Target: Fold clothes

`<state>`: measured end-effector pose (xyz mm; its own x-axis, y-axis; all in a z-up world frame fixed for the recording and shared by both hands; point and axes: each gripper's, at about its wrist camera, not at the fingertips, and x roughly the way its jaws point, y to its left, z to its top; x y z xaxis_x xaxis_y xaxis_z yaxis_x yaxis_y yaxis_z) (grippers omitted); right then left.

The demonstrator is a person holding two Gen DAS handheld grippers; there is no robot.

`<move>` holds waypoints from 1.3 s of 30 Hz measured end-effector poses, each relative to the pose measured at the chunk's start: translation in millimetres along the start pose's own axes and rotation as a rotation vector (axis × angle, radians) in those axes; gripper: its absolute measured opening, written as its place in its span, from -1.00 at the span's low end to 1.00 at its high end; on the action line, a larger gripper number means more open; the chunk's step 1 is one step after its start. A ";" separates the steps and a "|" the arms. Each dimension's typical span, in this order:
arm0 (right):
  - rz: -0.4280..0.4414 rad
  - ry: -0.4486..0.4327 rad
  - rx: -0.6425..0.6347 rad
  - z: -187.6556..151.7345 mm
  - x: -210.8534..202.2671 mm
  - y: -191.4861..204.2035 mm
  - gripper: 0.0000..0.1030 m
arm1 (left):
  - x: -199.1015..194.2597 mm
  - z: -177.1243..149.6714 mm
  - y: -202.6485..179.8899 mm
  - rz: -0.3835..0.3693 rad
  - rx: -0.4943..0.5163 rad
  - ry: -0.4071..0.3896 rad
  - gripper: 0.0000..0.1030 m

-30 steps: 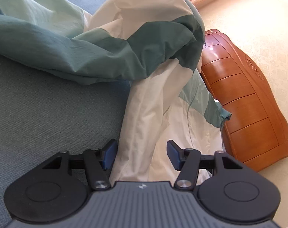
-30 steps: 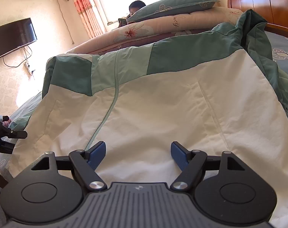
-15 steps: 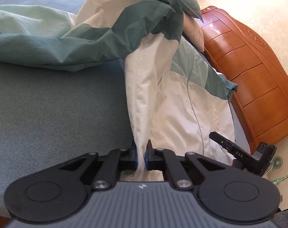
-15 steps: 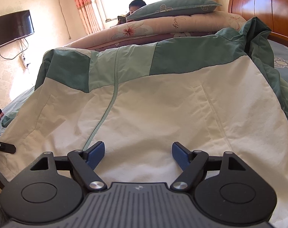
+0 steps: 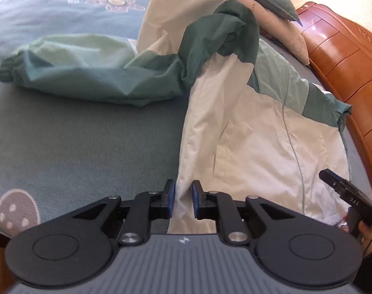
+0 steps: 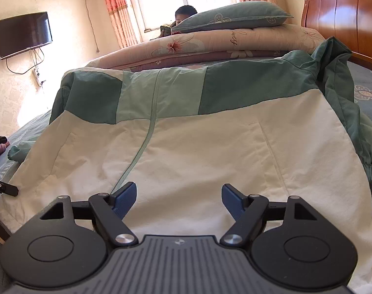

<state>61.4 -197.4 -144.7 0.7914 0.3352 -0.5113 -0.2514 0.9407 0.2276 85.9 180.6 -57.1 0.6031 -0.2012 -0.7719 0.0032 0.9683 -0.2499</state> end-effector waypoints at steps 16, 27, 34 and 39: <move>-0.159 0.101 -0.014 -11.6 -11.1 -15.1 0.55 | 98.5 -7.3 -152.1 -0.124 0.232 0.043 -0.03; -0.287 0.047 0.143 -10.8 -40.0 -56.7 0.54 | 64.5 -20.1 -82.0 -0.027 -0.048 -0.066 0.01; -0.309 0.049 0.331 -9.3 -55.6 -90.1 0.55 | 63.2 -19.2 -80.5 -0.026 -0.127 -0.056 0.08; -0.123 -0.002 0.265 9.0 -51.8 -53.3 0.55 | 67.8 -21.8 -100.0 -0.010 -0.052 -0.045 0.61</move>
<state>38.8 -265.3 -122.9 0.8080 0.2186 -0.5471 0.0009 0.9281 0.3722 109.1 66.9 -97.2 0.6387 -0.2032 -0.7422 -0.0314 0.9568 -0.2889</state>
